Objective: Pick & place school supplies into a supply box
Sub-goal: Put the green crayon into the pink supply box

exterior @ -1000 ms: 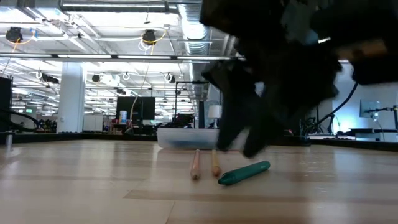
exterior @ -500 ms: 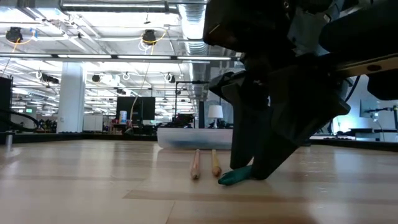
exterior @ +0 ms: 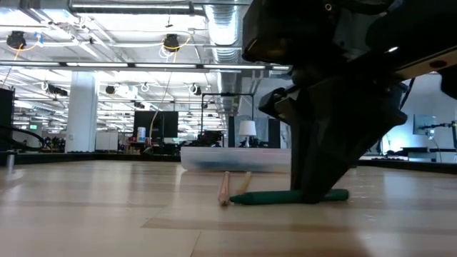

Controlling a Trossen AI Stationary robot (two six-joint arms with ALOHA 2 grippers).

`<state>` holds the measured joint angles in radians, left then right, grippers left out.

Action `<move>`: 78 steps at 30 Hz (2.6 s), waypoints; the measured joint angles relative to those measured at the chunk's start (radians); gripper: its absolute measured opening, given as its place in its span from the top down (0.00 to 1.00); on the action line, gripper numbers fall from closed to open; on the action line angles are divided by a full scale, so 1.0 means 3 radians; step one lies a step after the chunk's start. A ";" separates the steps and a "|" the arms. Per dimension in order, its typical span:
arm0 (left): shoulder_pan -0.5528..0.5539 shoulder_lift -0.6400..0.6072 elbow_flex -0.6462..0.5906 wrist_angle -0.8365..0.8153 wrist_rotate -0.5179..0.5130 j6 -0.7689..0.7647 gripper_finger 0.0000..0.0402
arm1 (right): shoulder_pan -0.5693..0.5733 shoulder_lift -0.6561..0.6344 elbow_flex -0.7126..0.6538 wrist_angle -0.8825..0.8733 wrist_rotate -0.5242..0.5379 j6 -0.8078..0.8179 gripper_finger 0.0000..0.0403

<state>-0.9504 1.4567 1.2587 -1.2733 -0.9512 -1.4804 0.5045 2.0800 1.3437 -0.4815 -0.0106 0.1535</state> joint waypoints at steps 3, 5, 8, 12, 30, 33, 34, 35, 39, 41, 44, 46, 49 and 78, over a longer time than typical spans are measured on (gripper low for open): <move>0.0000 0.0000 0.0000 -0.0037 -0.0001 0.0003 0.66 | 0.0058 -0.0003 0.0000 -0.0060 0.0003 0.0099 0.95; 0.0000 0.0000 0.0000 -0.0060 -0.0001 0.0005 0.66 | 0.0101 -0.0004 -0.0001 -0.0114 0.0002 0.0171 0.97; 0.0000 0.0000 0.0000 -0.0094 -0.0003 0.0007 0.66 | 0.0169 -0.0012 -0.0004 -0.0219 -0.0029 0.0309 0.99; 0.0000 0.0000 0.0000 -0.0134 -0.0004 0.0008 0.66 | 0.0257 -0.0015 -0.0003 -0.0370 -0.0060 0.0601 0.98; 0.0069 0.0000 0.0000 -0.0281 -0.0237 0.0017 0.66 | 0.0218 -0.0225 -0.0036 -0.0743 -0.0186 0.2023 0.99; 0.0092 0.0001 0.0000 -0.0279 -0.0238 0.0070 0.66 | 0.0175 -0.0310 -0.0039 -0.0764 -0.0102 0.2026 0.99; 0.0099 0.0001 0.0000 -0.0281 -0.0237 0.0070 0.66 | 0.0158 -0.0353 -0.0038 -0.0785 -0.0085 0.2022 0.99; 0.0102 0.0001 0.0000 -0.0278 -0.0237 0.0070 0.66 | 0.0141 -0.0392 -0.0035 -0.0804 -0.0064 0.2017 0.99; 0.0102 0.0001 0.0000 -0.0278 -0.0286 0.0071 0.66 | 0.0040 -0.0515 -0.0033 -0.0857 0.0074 0.2007 1.00; 0.0102 0.0001 0.0000 -0.0279 -0.0316 0.0071 0.66 | -0.0044 -0.0606 -0.0032 -0.0868 0.0136 0.1994 0.99; 0.0102 0.0001 0.0000 -0.0279 -0.0359 0.0071 0.66 | -0.0248 -0.0707 -0.0024 -0.0882 0.0273 0.1901 0.99; 0.0102 0.0001 0.0000 -0.0282 -0.0380 0.0072 0.66 | -0.0433 -0.0744 -0.0024 -0.0913 0.0357 0.1812 0.99; 0.0102 0.0001 0.0000 -0.0300 -0.0387 0.0072 0.66 | -0.0771 -0.0765 -0.0022 -0.0899 0.0395 0.1626 0.99; 0.0102 0.0001 0.0000 -0.0209 -0.0399 0.0073 0.66 | -0.1952 -0.0752 -0.0015 -0.0888 0.0316 0.0648 0.88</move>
<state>-0.9199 1.4570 1.2587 -1.3361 -1.0710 -1.4586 -0.0811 1.8545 1.3392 -0.7479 0.0843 0.3479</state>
